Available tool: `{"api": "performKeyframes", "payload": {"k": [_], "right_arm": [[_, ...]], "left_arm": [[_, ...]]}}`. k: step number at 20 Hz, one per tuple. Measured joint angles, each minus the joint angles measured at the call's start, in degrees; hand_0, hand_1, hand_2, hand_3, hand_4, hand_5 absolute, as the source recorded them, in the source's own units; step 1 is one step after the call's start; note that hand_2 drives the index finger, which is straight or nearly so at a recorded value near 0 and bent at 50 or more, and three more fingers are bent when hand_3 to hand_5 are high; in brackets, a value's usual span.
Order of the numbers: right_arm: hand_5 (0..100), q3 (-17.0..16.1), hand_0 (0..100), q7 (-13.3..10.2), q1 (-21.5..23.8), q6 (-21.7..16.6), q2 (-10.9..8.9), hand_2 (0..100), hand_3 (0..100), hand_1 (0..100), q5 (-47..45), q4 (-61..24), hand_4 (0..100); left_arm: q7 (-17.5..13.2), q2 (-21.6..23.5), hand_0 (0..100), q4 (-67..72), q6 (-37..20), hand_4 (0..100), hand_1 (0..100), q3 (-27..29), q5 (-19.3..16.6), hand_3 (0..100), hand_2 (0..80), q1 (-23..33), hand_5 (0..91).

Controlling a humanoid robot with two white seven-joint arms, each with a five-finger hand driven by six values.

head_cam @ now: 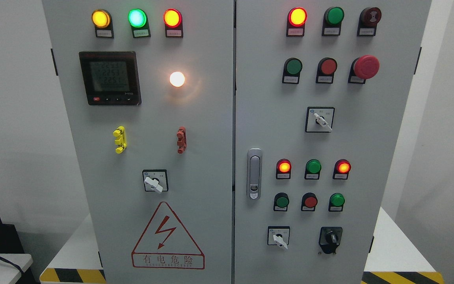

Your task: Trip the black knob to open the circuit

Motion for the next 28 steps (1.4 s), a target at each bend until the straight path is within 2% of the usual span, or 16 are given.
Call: {"api": "performKeyframes", "payload": {"k": [7, 14, 20, 24, 28], "right_arm": [[94, -0.5, 21, -0.2, 2.4, -0.2, 0.0, 32, 73, 60, 0.1, -13.9, 86], [95, -0.7, 22, 0.1, 1.9, 3.4, 0.0, 35, 75, 59, 0.1, -26.7, 87], [95, -0.4, 21, 0.3, -2.4, 9.9, 0.98, 35, 75, 59, 0.3, -35.8, 87], [95, 0.0, 21, 0.4, -5.6, 13.3, 1.47, 36, 77, 63, 0.8, -40.5, 88], [96, 0.4, 21, -2.8, -9.1, 17.5, 1.77, 36, 77, 67, 2.4, -44.1, 88]], "left_arm": [[0.0, 0.0, 12, 0.0, 0.0, 0, 39, 0.0, 0.0, 0, 0.0, 0.0, 0.0], [0.0, 0.0, 12, 0.0, 0.0, 0, 39, 0.0, 0.0, 0, 0.0, 0.0, 0.0], [0.0, 0.0, 12, 0.0, 0.0, 0, 39, 0.0, 0.0, 0, 0.0, 0.0, 0.0], [0.0, 0.0, 12, 0.0, 0.0, 0, 39, 0.0, 0.0, 0, 0.0, 0.0, 0.0], [0.0, 0.0, 12, 0.0, 0.0, 0, 39, 0.0, 0.0, 0, 0.0, 0.0, 0.0]]}}
